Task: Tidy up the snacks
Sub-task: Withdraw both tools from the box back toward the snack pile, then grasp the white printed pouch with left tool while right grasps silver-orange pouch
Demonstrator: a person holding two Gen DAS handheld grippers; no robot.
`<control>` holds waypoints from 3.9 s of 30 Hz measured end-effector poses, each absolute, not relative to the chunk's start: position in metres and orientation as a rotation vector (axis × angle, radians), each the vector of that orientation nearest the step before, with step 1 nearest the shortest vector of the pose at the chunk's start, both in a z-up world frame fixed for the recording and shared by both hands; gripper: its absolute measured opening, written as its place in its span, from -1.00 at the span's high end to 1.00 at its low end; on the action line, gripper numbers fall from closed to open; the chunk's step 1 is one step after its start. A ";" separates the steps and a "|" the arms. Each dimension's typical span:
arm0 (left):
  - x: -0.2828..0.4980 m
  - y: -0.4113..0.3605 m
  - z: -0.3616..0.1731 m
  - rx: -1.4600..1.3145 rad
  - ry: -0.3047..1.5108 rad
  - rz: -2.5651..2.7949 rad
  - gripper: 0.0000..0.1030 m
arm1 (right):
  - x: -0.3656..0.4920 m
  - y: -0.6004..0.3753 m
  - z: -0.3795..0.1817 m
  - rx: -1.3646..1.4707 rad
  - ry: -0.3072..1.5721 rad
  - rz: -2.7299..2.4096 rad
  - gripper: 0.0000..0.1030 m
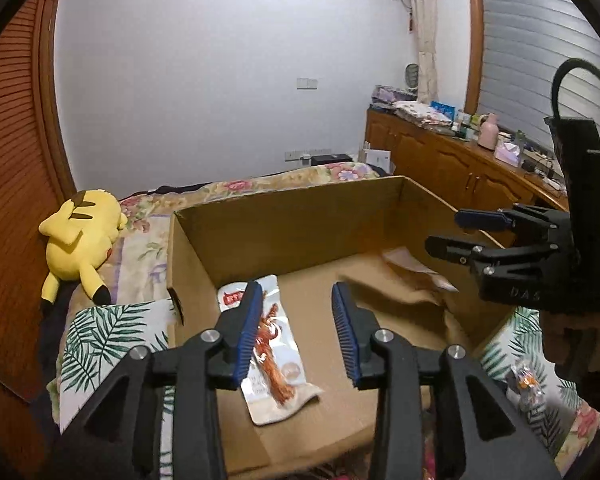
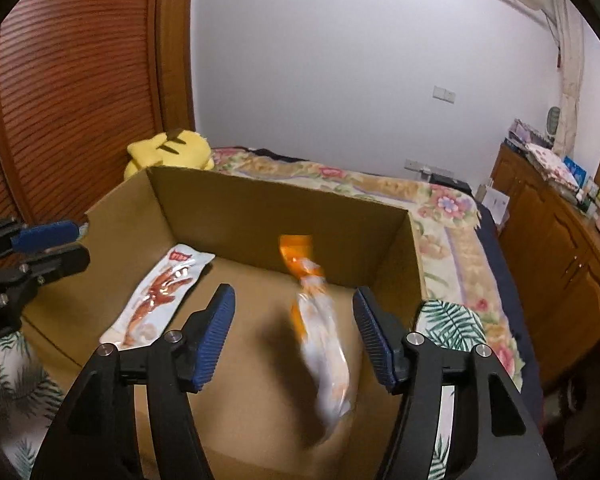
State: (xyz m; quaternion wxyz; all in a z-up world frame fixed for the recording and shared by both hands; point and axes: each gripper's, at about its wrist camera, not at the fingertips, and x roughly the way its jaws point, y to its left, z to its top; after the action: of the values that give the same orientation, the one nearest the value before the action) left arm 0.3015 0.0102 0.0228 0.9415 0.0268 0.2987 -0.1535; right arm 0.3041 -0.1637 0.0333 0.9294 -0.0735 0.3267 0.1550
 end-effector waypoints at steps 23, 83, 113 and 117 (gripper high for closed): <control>0.177 -0.009 0.004 0.072 0.562 -0.418 -0.04 | 0.140 -0.237 0.020 -0.076 0.575 0.298 -0.22; 0.144 -0.064 -0.096 0.124 0.857 -0.425 -0.44 | 0.137 -0.271 -0.088 -0.074 0.832 0.138 -0.23; 0.122 -0.067 -0.089 0.093 0.851 -0.499 0.10 | 0.135 -0.268 -0.085 -0.073 0.835 0.137 -0.24; 0.126 -0.061 -0.089 0.050 0.872 -0.490 -0.08 | 0.137 -0.269 -0.086 -0.069 0.838 0.139 -0.24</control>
State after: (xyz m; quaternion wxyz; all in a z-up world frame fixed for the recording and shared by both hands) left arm 0.1263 -0.0607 -0.0892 0.8773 0.0242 0.4178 -0.2350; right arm 0.1370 -0.2693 -0.0858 0.9106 -0.0336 0.4062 0.0676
